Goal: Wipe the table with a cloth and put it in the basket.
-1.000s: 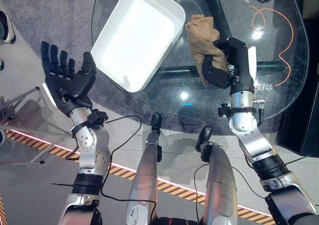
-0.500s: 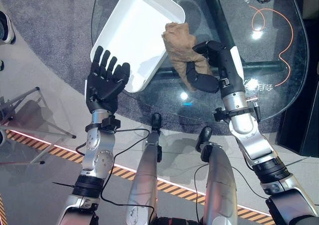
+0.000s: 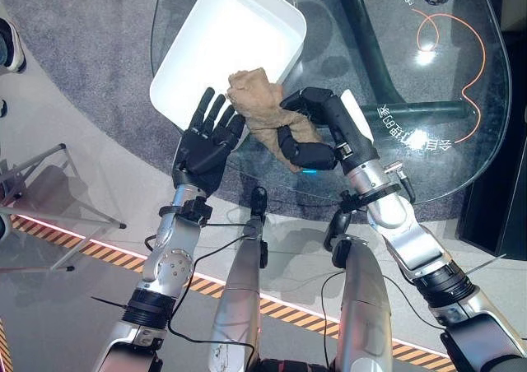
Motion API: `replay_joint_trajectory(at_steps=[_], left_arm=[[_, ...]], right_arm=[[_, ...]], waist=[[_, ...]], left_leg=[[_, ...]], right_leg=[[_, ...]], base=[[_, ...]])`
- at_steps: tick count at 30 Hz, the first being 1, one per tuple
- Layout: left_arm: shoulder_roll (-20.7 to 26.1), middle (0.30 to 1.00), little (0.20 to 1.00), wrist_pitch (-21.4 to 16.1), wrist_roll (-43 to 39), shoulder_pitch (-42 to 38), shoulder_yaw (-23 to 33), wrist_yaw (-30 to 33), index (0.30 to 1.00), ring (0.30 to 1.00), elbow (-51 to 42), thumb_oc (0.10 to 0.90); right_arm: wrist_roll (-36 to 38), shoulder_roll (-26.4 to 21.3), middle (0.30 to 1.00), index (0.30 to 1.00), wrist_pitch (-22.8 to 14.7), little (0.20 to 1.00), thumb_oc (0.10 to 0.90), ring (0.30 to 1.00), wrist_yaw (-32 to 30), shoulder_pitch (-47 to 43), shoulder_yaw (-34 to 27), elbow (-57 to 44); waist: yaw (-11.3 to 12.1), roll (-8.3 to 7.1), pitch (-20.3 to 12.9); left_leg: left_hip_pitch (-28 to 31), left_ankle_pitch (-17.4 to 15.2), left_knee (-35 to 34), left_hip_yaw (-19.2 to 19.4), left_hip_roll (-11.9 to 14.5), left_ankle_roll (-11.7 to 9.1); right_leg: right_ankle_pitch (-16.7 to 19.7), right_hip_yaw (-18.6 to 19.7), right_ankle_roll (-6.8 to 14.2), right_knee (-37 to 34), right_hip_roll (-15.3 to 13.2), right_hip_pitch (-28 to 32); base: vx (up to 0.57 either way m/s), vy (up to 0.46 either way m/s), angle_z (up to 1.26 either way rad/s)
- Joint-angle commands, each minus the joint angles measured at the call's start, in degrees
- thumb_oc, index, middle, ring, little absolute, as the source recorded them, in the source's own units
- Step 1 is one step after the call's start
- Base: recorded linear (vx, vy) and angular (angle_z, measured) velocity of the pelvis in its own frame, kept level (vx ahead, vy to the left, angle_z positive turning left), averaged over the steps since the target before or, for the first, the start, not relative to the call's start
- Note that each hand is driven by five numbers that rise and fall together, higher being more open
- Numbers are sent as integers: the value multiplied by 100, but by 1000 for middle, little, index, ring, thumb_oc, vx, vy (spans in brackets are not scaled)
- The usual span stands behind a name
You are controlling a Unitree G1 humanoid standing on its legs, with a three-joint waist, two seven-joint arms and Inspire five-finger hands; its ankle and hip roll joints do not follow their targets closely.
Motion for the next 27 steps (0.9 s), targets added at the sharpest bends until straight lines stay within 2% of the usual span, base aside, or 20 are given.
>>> replay_joint_trajectory(at_steps=[1,14,27], left_arm=[[249,900,900,-102,-279,-213,5,-550,900,900,-1030,800],[248,900,900,107,-718,-288,-140,-1160,900,900,-1140,800],[249,900,900,238,-835,-304,-198,-1478,900,900,-1253,800]], right_arm=[[226,139,300,300,-665,200,100,300,138,-939,136,-1438],[228,78,300,300,-647,200,100,300,97,-921,244,-1461],[166,13,300,300,-387,200,100,300,-211,-818,235,-1401]], waist=[[-58,16,-157],[-102,13,-157],[-139,4,-157]], left_leg=[[173,-469,756,464,-157,336],[154,-488,772,478,-165,348],[131,-498,779,490,-167,359]], right_leg=[[911,61,234,-907,127,439],[926,93,235,-873,138,375],[940,123,233,-877,145,337]], base=[[0,0,0],[0,0,0],[0,0,0]])
